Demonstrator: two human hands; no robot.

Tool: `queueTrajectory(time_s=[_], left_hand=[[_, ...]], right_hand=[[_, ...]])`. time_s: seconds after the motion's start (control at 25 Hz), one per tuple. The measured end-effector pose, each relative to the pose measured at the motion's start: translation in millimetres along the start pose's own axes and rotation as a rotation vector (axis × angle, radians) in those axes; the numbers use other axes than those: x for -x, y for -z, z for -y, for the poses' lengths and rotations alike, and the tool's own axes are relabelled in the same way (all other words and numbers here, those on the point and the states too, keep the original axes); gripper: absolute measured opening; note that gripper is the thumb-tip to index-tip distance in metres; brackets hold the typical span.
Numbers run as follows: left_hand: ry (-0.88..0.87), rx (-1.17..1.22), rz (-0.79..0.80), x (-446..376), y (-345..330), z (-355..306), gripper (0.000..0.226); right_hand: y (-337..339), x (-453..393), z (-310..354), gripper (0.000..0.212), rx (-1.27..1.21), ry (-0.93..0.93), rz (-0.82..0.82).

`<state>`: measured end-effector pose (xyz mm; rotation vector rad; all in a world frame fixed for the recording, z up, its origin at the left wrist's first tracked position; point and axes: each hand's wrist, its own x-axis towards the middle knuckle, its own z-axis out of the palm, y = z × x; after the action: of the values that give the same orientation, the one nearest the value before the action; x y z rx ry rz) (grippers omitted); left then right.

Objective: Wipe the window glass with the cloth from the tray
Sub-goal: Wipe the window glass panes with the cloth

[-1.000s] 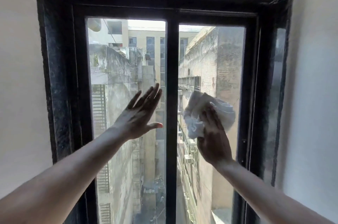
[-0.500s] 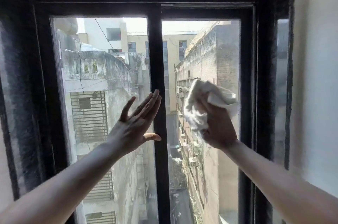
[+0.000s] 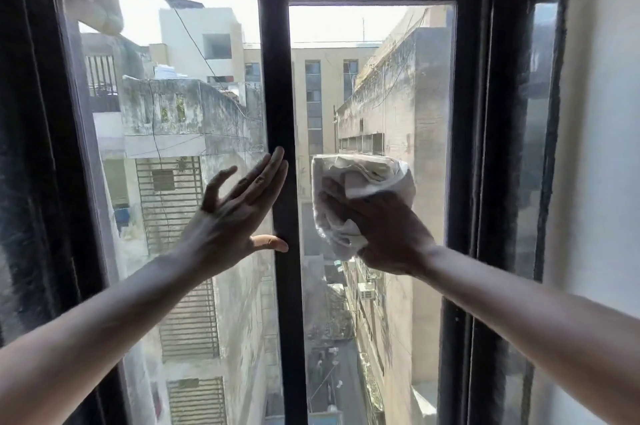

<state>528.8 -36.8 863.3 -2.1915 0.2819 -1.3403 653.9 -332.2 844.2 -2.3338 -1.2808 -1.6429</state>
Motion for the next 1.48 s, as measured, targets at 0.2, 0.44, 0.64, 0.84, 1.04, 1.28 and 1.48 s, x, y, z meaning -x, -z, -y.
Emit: queueTrajectory(time_s=[0.2,0.44,0.64,0.84,1.04,1.28,1.48], left_hand=[[0.012,0.009,-0.013,-2.1,-0.6,0.2,0.124],[0.028,0.039,-0.002,-3.3,-3.4,1.2,0.125],[0.049,0.022,-0.006,-1.2,-4.5,0.2,0.125],[0.056,0.012,-0.001,0.5,-4.4,-1.8,0.130],[0.090,0.068,0.017,-1.7,-1.4,-4.4,0.134],[0.096,0.087,0.019,-2.1,-1.3,-8.3,0.134],[0.091,0.082,0.021,-2.5,-0.7,-8.6,0.136]], right_hand=[[-10.9,38.9,17.4,0.085,-0.153,-0.469,0.214],[12.3,-17.5,-18.9,0.087,-0.253,-0.622,-0.164],[-3.7,6.2,17.4,0.078,-0.115,-0.118,0.089],[-2.3,5.1,15.1,0.086,-0.005,-0.182,-0.022],[3.8,9.4,-22.6,0.097,-0.160,-0.540,-0.048],[-47.3,108.5,24.4,0.105,-0.092,-0.668,0.191],[-42.9,92.4,48.4,0.077,-0.158,0.218,0.415]])
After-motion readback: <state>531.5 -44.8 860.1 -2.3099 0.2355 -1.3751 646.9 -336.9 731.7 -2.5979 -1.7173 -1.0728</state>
